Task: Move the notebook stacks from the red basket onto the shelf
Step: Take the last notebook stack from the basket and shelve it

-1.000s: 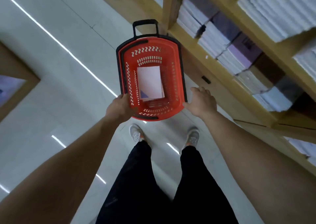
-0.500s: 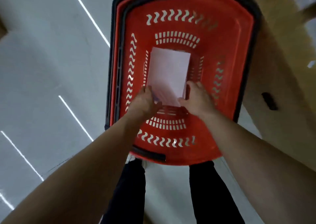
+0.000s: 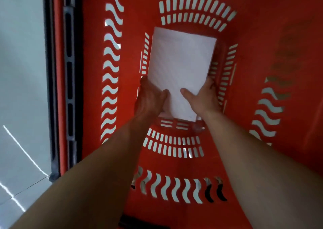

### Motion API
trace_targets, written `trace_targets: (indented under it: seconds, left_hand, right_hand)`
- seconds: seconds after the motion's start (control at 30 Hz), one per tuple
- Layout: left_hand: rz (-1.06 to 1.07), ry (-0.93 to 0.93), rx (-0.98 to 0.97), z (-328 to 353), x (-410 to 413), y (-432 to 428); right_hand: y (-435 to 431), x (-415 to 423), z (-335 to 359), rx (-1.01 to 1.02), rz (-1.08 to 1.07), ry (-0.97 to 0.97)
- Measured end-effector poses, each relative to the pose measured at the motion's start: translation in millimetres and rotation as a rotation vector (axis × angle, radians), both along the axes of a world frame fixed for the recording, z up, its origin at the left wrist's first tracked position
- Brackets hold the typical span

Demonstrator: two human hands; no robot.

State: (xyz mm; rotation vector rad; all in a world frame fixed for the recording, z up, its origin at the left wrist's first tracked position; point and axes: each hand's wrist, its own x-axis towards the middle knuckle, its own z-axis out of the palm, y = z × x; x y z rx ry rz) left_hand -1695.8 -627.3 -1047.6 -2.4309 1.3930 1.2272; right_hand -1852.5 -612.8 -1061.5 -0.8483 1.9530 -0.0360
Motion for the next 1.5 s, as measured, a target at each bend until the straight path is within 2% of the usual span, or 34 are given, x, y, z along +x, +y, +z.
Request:
trace_targets:
  seconds: [0.17,0.4,0.53,0.93,1.07,1.33,1.5]
  left_hand:
    - [0.061,0.067,0.042,-5,2,2]
    - [0.050,0.087,-0.040,-7,-12,19]
    - [0.207,0.173,0.035,-14,-8,10]
    - [0.220,0.215,0.060,-24,3,2]
    - [0.258,0.283,0.063,-21,4,-6]
    - [0.244,0.350,0.106,-16,13,4]
    - [0.152,0.330,0.077,-22,16,9]
  right_hand:
    - [5,2,-4,0.004,-0.030,-0.051]
    - [-2,2,-13,-0.067,-0.220,-0.095]
    - [2,1,-15,-0.072,-0.213,-0.119]
    - [7,4,-19,-0.089,-0.183,-0.077]
    - [2,6,-22,-0.075,-0.171,-0.051]
    - [13,11,-22,-0.065,-0.187,-0.053]
    - [13,9,-25,-0.083,-0.195,-0.056]
